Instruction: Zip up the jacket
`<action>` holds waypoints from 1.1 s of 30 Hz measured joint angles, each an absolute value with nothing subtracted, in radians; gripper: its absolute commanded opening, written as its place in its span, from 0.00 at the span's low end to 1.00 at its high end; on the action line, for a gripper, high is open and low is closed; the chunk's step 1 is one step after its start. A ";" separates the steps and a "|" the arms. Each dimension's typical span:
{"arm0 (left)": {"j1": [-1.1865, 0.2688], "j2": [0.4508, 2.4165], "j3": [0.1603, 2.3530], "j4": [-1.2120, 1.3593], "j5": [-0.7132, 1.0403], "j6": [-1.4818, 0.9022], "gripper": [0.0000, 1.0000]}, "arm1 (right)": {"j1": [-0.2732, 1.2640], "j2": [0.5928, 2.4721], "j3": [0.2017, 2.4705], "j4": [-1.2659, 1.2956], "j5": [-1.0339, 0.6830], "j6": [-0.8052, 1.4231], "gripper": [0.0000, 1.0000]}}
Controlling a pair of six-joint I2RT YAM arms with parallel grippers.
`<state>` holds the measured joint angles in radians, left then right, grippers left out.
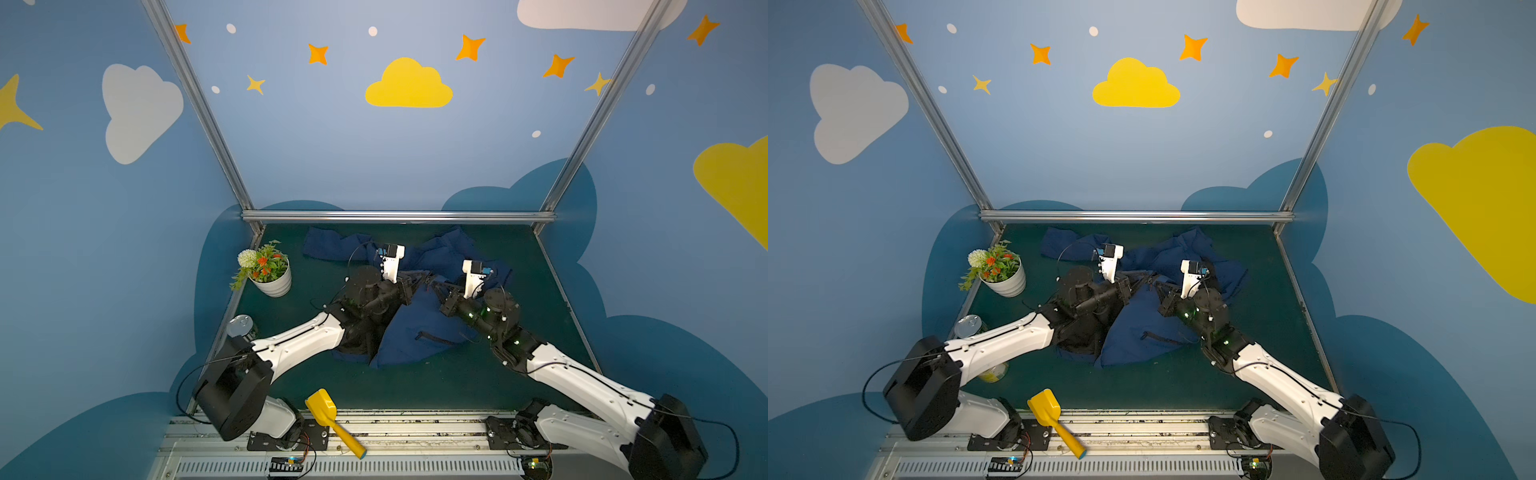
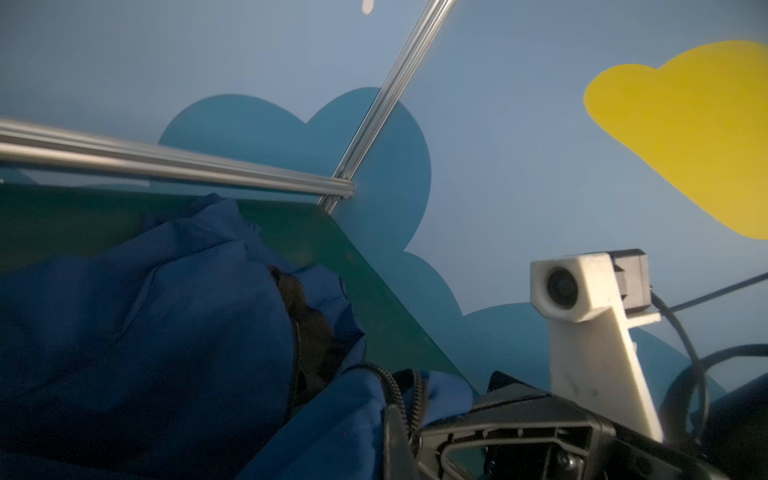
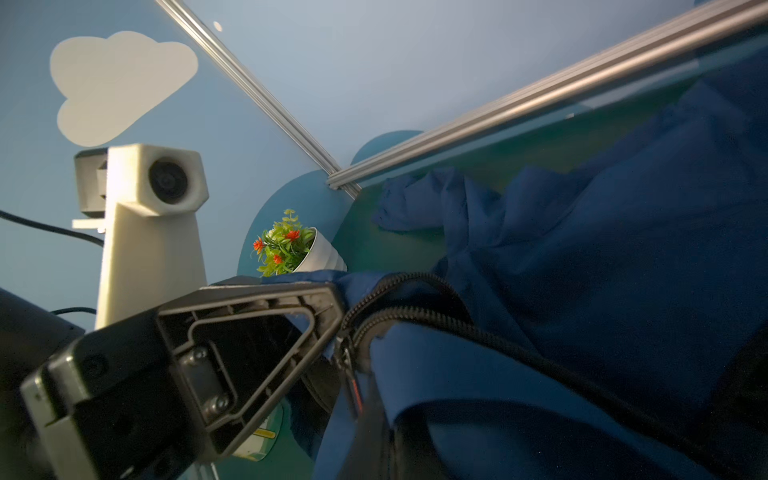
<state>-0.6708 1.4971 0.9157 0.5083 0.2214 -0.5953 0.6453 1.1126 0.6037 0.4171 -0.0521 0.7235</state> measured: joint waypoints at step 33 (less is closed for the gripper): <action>-0.416 1.703 1.241 0.028 0.529 -0.742 0.03 | 0.550 1.223 1.021 -0.141 -0.099 0.392 0.39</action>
